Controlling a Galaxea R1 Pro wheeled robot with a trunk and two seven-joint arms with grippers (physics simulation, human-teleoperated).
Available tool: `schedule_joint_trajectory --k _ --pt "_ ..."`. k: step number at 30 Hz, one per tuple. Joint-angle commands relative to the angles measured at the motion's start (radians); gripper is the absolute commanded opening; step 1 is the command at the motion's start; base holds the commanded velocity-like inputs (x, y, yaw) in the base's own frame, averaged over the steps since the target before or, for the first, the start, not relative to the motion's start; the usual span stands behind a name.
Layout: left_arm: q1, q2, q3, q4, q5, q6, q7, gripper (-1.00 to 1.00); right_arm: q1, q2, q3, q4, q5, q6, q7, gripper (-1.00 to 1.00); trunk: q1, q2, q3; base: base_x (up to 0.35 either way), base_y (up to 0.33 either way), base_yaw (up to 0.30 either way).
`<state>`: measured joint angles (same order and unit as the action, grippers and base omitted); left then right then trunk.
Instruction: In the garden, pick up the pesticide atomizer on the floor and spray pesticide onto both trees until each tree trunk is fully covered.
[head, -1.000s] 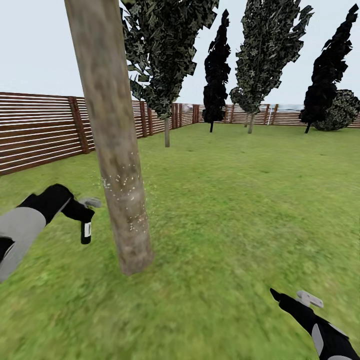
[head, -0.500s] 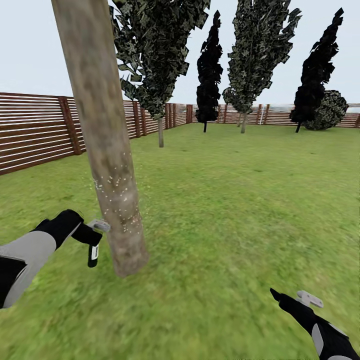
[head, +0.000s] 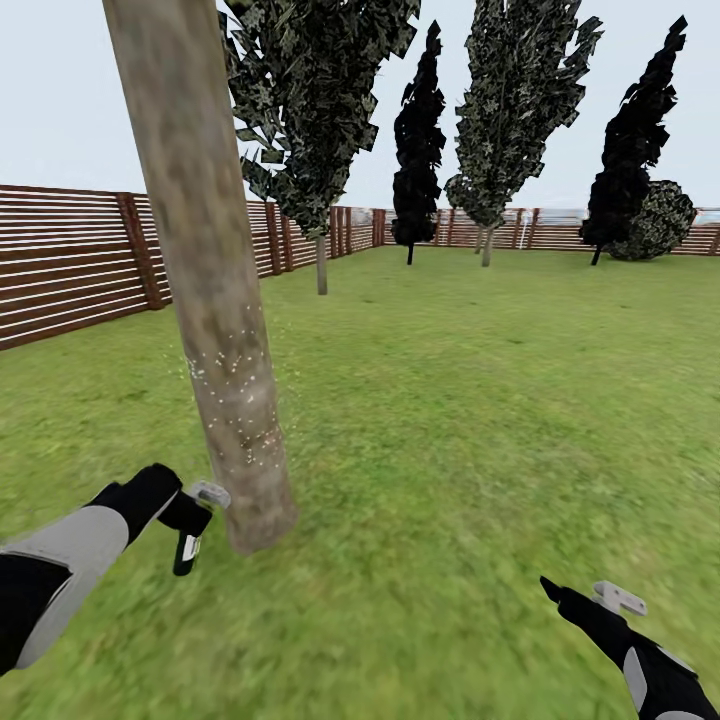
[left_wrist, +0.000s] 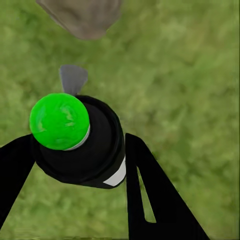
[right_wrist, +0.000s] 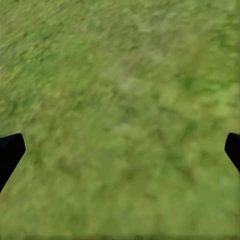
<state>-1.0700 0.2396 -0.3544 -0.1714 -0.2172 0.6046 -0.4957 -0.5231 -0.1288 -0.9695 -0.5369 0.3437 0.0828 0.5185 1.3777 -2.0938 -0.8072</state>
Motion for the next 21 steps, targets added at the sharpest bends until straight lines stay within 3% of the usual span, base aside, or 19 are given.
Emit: schedule_joint_trajectory --k 1,7,9,10,13,15,18,21 --pt "0.006 -0.006 0.004 0.0 0.005 -0.002 0.023 -1.0 0.0 0.0 0.0 0.0 0.0 0.0 0.0 1.0 0.0 0.0 0.0 0.0 0.0 0.0" --pt "0.045 -0.027 0.005 0.001 0.021 -0.011 0.044 -1.0 0.0 0.0 0.0 0.0 0.0 0.0 0.0 1.0 0.0 0.0 0.0 0.0 0.0 0.0" --pt "0.062 -0.04 0.007 0.001 0.084 -0.028 0.101 -1.0 0.0 0.0 0.0 0.0 0.0 0.0 0.0 1.0 0.0 0.0 0.0 0.0 0.0 0.0" --pt "0.069 -0.046 0.008 0.001 0.143 -0.053 0.177 -1.0 0.0 0.0 0.0 0.0 0.0 0.0 0.0 1.0 0.0 0.0 0.0 0.0 0.0 0.0" --pt "0.073 -0.058 0.008 0.001 0.226 -0.088 0.241 -1.0 0.0 0.0 0.0 0.0 0.0 0.0 0.0 1.0 0.0 0.0 0.0 0.0 0.0 0.0" --pt "0.074 -0.064 0.008 0.0 0.26 -0.104 0.261 -1.0 0.0 0.0 0.0 0.0 0.0 0.0 0.0 1.0 0.0 0.0 0.0 0.0 0.0 0.0" --pt "0.074 -0.06 0.011 0.0 0.266 -0.106 0.265 -1.0 0.0 0.0 0.0 -0.001 0.0 0.0 0.0 1.0 0.0 0.0 0.0 0.0 0.0 0.0" --pt "0.074 -0.038 0.013 -0.001 0.268 -0.106 0.266 -1.0 0.0 0.0 0.0 -0.001 0.0 0.0 0.0 1.0 0.0 0.0 0.0 0.0 0.0 0.0"
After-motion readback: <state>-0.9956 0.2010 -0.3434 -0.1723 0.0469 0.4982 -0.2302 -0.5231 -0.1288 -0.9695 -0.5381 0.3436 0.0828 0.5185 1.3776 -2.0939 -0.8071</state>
